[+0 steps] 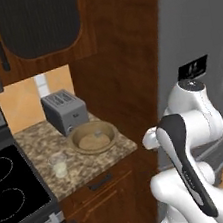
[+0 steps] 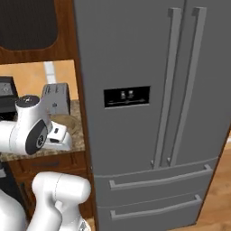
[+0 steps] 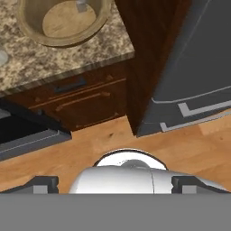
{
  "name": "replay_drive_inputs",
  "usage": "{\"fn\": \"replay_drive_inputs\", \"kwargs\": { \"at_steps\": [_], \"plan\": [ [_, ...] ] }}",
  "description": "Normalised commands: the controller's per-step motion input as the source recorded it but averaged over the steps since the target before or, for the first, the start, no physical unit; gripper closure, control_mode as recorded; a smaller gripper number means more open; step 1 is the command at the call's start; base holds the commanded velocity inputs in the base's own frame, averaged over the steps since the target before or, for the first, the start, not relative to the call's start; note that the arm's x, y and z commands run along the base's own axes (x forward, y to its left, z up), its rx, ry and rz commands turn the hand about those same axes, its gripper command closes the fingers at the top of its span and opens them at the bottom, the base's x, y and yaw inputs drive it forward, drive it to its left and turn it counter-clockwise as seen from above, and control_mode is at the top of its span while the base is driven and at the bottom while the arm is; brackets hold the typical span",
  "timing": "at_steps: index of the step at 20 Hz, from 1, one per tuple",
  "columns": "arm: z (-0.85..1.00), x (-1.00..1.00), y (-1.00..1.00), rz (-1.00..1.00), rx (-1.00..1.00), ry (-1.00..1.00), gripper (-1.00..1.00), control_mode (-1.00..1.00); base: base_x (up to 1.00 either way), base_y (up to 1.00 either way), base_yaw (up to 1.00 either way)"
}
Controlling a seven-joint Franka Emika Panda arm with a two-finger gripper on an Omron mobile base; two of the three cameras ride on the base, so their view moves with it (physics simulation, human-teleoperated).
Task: Grab a lemon wedge from the fridge and one ice cube from the ice bowl, and put them in the glass of lemonade.
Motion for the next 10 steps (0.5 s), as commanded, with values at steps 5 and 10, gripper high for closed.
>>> {"fn": "replay_drive_inputs", "kwargs": {
  "at_steps": [5, 10],
  "plan": [
    [0.0, 0.0, 0.0, 0.0, 0.0, 0.0, -1.0, 1.0, -0.03, -1.0, -0.1],
    [0.0, 0.0, 0.0, 0.0, 0.0, 0.0, -1.0, 1.0, -0.1, -0.98, 0.02]
  ]
}}
